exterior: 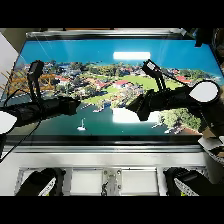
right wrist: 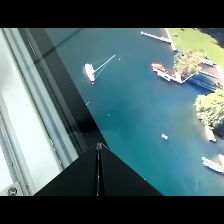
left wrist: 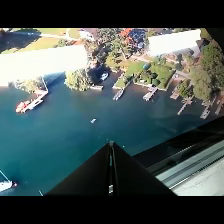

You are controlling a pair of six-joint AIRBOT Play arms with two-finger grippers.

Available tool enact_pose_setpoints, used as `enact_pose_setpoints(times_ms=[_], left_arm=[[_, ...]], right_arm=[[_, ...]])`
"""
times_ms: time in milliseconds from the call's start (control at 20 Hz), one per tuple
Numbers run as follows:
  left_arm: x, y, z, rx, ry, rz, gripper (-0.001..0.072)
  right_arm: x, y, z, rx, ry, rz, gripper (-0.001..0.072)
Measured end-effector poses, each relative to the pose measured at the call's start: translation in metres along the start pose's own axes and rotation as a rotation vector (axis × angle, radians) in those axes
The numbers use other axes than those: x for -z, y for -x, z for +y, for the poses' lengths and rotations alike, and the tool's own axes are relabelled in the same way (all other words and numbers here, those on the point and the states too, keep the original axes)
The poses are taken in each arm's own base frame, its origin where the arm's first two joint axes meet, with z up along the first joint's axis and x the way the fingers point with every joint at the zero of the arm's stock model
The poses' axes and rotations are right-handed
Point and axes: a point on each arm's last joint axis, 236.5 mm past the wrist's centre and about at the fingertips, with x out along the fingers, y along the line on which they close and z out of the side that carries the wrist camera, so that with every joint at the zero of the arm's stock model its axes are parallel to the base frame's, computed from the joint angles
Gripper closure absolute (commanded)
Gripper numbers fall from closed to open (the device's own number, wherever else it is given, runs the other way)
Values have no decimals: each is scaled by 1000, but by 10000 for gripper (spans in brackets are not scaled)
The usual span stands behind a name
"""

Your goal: Fold the clothes and pants, and hang the long-sleeved shirts on hangers.

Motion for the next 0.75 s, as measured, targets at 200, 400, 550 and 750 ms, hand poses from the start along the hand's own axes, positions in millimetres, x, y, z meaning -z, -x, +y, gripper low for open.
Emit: enact_pose_setpoints(times_ms=[200, 400, 550, 750], left_arm=[[-1, 0, 0, 0, 0, -3, 690], [-1, 0, 0, 1, 0, -3, 690], [-1, 0, 0, 1, 0, -3, 689], [-1, 0, 0, 1, -1, -3, 690]], right_arm=[[2, -1, 2, -6, 2, 9, 690], [3, -1, 2, -8, 1, 11, 690], [3, -1, 2, -8, 1, 11, 690], [3, -1, 2, -8, 1, 12, 690]])
